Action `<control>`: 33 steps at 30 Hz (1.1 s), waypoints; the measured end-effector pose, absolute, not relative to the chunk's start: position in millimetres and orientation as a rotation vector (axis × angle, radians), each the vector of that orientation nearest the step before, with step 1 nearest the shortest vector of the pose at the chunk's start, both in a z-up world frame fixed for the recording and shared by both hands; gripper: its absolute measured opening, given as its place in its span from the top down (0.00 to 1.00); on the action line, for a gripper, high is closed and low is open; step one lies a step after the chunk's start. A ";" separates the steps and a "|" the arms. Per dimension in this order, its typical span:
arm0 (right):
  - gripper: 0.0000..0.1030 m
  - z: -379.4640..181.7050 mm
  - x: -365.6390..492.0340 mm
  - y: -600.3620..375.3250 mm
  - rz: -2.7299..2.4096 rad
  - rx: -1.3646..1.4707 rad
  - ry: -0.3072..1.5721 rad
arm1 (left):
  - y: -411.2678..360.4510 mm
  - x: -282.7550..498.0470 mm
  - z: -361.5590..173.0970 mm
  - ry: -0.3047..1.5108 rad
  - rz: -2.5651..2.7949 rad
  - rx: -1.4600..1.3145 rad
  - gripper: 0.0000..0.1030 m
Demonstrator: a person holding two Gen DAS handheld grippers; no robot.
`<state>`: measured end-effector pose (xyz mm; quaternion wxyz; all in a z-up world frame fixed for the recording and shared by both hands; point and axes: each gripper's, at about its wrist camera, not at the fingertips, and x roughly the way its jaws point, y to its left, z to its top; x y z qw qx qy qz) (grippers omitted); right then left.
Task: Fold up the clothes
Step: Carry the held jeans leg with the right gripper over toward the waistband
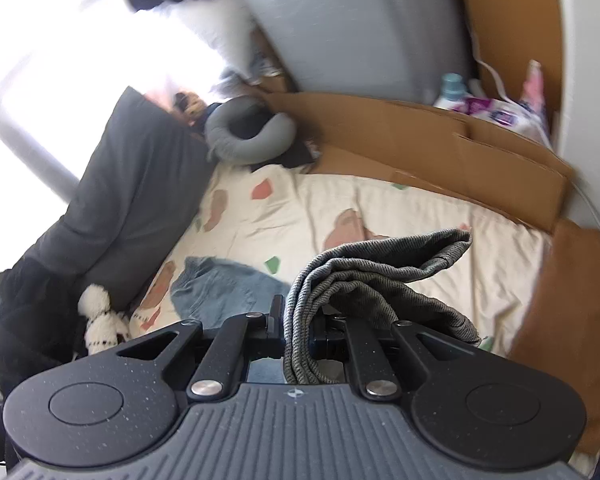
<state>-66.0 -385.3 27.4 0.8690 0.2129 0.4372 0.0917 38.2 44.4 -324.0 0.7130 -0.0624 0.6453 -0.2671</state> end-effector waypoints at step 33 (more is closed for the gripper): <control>0.91 47.9 105.8 -174.4 0.398 0.287 1.077 | 225.9 64.8 -233.9 1.138 -0.242 -0.370 0.28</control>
